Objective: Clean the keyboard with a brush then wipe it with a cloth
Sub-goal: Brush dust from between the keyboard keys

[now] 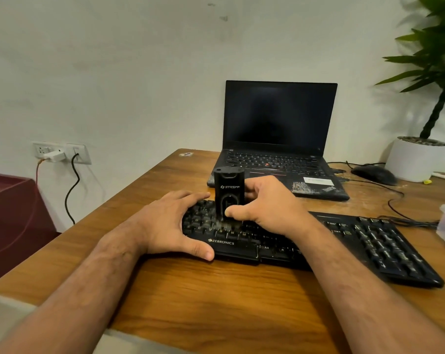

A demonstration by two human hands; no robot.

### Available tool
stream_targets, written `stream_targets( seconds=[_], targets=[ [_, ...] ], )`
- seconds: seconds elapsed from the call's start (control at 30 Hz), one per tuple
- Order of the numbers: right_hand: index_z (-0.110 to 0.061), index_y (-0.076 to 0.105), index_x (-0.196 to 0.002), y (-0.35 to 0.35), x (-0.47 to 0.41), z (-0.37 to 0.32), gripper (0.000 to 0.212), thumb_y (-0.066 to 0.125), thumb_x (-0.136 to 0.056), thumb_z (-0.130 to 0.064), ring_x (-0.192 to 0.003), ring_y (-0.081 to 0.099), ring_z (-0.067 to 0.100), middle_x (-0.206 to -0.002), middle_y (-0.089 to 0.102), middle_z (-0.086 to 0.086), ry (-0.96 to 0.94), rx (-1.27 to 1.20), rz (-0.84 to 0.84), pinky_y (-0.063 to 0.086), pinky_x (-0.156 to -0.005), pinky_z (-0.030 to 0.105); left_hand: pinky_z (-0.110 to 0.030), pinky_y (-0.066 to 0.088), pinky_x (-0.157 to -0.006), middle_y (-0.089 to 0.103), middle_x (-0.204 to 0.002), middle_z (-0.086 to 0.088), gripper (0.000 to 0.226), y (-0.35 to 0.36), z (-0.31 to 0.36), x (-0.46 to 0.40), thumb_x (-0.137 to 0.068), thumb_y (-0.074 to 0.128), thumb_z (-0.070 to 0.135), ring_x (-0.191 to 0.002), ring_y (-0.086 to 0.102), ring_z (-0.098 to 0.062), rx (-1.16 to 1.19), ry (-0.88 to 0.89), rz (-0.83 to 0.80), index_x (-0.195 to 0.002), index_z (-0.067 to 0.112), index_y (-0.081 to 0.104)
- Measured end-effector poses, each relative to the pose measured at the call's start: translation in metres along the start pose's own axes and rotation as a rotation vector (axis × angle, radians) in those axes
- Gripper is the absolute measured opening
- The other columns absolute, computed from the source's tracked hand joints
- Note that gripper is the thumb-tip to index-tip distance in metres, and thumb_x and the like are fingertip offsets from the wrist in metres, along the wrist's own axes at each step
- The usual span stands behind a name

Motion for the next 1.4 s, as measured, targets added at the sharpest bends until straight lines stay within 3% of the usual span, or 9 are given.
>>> stream_targets(
  seconds=[0.1,0.4,0.57,0.67,0.8,0.93,1.1,1.23,1.4],
  targets=[
    [-0.029,0.074,-0.11,-0.006,-0.006,0.003,0.036,0.085,-0.075,-0.025,-0.091,0.07,0.004,-0.097,0.076,-0.013,0.025,0.068,0.197,0.057,-0.083,0.031,-0.043,0.031,-0.117,0.027,-0.155,0.016,0.133,-0.001,0.001,0.001,-0.037,0.058,0.098,-0.139,0.03,-0.008,-0.003,-0.013,-0.007,-0.152,0.05,0.013],
    [-0.03,0.074,-0.109,-0.012,0.003,0.002,0.035,0.084,-0.076,-0.025,-0.086,0.07,0.003,-0.092,0.076,-0.013,-0.004,0.108,0.168,0.058,-0.082,0.032,-0.043,0.03,-0.117,0.027,-0.153,0.018,0.133,-0.001,0.002,0.002,-0.036,0.058,0.098,-0.138,0.03,-0.006,0.0,-0.019,-0.005,-0.152,0.05,0.014],
    [-0.031,0.073,-0.114,-0.003,0.007,-0.002,0.038,0.084,-0.078,-0.023,-0.089,0.069,-0.004,-0.097,0.076,-0.016,-0.019,0.052,0.032,0.048,-0.073,0.013,-0.044,0.032,-0.117,0.027,-0.155,0.017,0.132,-0.001,0.002,0.003,-0.038,0.056,0.099,-0.14,0.03,-0.008,-0.025,-0.019,-0.009,-0.153,0.049,0.013],
    [-0.03,0.073,-0.114,-0.006,0.003,-0.002,0.039,0.084,-0.077,-0.026,-0.094,0.069,0.003,-0.1,0.076,-0.014,0.016,0.085,0.164,0.055,-0.085,0.028,-0.04,0.03,-0.115,0.024,-0.157,0.015,0.133,-0.003,0.005,0.006,-0.038,0.052,0.099,-0.142,0.028,-0.01,-0.058,-0.031,-0.028,-0.153,0.049,0.011],
    [-0.034,0.074,-0.11,0.001,0.011,-0.008,0.035,0.084,-0.079,-0.022,-0.088,0.071,-0.002,-0.095,0.077,-0.017,-0.001,0.01,-0.045,0.052,-0.08,0.022,-0.041,0.033,-0.115,0.024,-0.158,0.015,0.137,-0.003,0.006,0.005,-0.035,0.044,0.105,-0.141,0.028,-0.009,-0.098,-0.021,-0.027,-0.154,0.045,0.011],
    [-0.03,0.073,-0.113,-0.004,0.002,-0.006,0.039,0.084,-0.077,-0.025,-0.092,0.069,0.004,-0.098,0.076,-0.013,0.033,0.097,0.208,0.057,-0.089,0.033,-0.044,0.033,-0.115,0.024,-0.157,0.015,0.13,-0.002,0.007,0.006,-0.04,0.048,0.1,-0.141,0.029,-0.01,-0.106,-0.022,-0.02,-0.153,0.049,0.01],
    [-0.032,0.074,-0.113,0.0,0.015,-0.01,0.036,0.084,-0.079,-0.021,-0.09,0.072,-0.001,-0.095,0.077,-0.017,-0.016,0.011,-0.068,0.055,-0.083,0.025,-0.047,0.037,-0.113,0.029,-0.154,0.017,0.13,-0.001,0.003,0.004,-0.039,0.049,0.103,-0.139,0.031,-0.007,-0.074,-0.006,-0.002,-0.151,0.049,0.014],
    [-0.031,0.074,-0.113,-0.009,0.009,-0.004,0.037,0.085,-0.078,-0.027,-0.092,0.069,0.0,-0.099,0.076,-0.015,0.017,0.097,0.156,0.054,-0.085,0.028,-0.049,0.034,-0.115,0.024,-0.158,0.015,0.129,-0.001,0.003,0.004,-0.039,0.052,0.101,-0.142,0.028,-0.01,-0.066,-0.023,-0.016,-0.151,0.052,0.01],
    [-0.032,0.074,-0.109,-0.005,0.02,-0.007,0.033,0.083,-0.08,-0.02,-0.089,0.072,-0.001,-0.095,0.078,-0.016,-0.003,0.003,-0.04,0.053,-0.08,0.022,-0.048,0.035,-0.114,0.027,-0.156,0.016,0.131,-0.001,0.004,0.004,-0.038,0.053,0.101,-0.14,0.029,-0.008,-0.055,-0.015,-0.005,-0.152,0.05,0.012]
  ],
)
Point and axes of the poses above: each hand's wrist, its own x-axis away from the middle knuckle, its own y-axis out of the palm, z = x × y, the point moved 2 cm from there along -x, towards the middle knuckle
